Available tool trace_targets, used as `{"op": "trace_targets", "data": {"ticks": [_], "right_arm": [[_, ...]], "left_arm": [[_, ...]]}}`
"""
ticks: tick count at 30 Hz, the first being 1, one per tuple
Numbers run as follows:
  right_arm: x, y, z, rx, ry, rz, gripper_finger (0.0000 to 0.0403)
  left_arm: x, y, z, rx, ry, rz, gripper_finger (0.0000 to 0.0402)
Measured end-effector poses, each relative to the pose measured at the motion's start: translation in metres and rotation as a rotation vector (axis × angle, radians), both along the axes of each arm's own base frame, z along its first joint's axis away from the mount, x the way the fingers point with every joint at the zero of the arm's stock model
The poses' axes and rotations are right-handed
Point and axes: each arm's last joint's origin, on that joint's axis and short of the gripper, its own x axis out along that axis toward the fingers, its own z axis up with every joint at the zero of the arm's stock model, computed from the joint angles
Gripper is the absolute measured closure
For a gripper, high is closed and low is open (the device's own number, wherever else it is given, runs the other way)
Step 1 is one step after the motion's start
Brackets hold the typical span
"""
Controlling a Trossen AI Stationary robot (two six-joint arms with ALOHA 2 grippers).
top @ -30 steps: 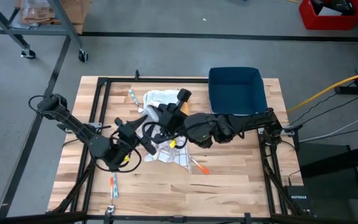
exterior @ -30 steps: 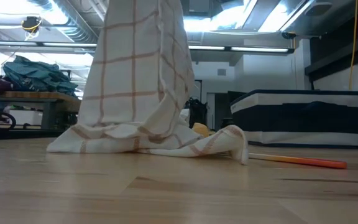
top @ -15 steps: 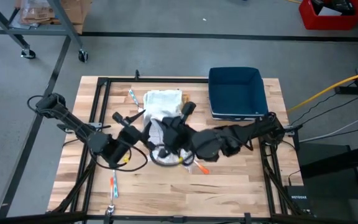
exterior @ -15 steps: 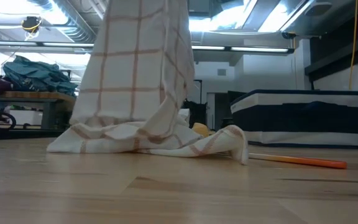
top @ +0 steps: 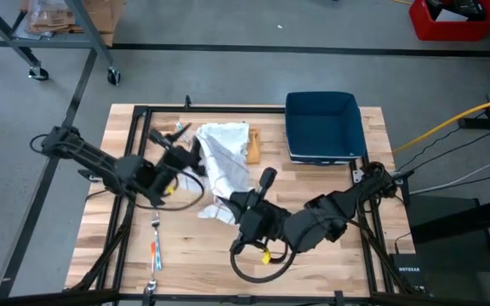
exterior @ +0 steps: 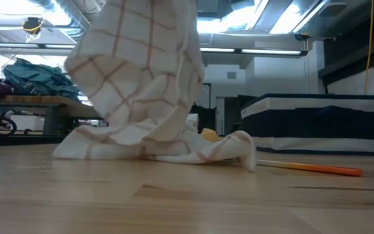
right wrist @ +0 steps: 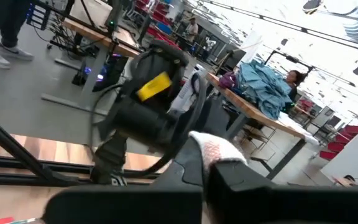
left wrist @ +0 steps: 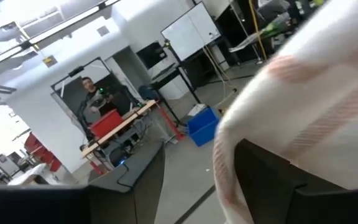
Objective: Fold towel
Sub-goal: Fold the white patterned towel
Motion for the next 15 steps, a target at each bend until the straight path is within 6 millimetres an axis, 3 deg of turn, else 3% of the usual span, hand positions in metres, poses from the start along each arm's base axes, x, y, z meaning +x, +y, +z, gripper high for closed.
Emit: {"op": "trace_targets", "data": {"ticks": [6, 15], "right_arm": [[0.001, -0.003, 0.004, 0.009, -0.035, -0.017, 0.0403], [-0.003, -0.009, 0.024, -0.071, -0.112, -0.140, 0.0403]], "left_arm": [[-0.028, 0.011, 0.021, -0.051, -0.114, -0.006, 0.0219], [-0.073, 0.020, 0.039, -0.070, -0.139, -0.063, 0.0219]]}}
